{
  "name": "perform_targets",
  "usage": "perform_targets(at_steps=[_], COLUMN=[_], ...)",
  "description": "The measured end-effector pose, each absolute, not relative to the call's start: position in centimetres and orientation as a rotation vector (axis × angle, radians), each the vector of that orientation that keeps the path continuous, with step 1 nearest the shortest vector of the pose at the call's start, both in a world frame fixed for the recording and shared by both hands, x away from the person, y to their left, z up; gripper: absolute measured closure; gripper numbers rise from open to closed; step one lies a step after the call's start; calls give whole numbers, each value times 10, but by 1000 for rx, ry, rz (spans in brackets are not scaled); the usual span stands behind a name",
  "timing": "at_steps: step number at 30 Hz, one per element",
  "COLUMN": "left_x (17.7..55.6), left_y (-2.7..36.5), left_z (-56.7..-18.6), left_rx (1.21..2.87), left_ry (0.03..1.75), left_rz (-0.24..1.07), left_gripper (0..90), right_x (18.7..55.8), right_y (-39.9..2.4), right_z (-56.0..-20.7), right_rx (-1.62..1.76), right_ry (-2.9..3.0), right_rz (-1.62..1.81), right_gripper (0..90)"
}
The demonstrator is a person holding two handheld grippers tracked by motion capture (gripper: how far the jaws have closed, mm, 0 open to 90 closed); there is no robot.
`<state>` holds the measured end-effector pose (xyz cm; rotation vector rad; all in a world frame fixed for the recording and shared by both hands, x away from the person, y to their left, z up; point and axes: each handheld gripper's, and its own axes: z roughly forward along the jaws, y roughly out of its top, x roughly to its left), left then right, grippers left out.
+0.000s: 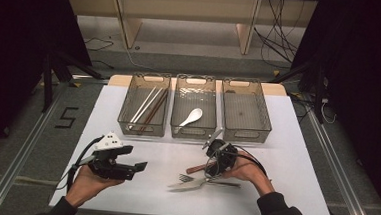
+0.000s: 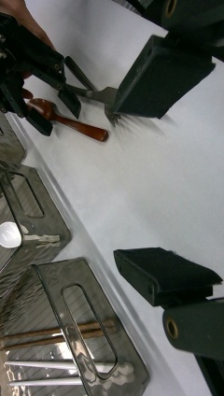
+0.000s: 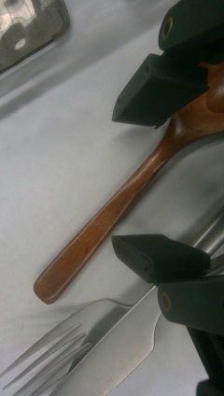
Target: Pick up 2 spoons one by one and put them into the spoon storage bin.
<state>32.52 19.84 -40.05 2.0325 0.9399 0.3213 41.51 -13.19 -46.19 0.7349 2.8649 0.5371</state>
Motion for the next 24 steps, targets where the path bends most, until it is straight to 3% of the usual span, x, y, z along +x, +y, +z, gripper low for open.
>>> perform_targets(at_steps=[24], left_x=[325], left_y=[201], left_z=[-399], left_rx=[1994], left_ry=[944], left_rz=[330], left_gripper=[191], right_x=[415], right_y=[-136], right_z=[-459], right_rx=[691], right_ry=[2910], right_rz=[411], right_gripper=[604])
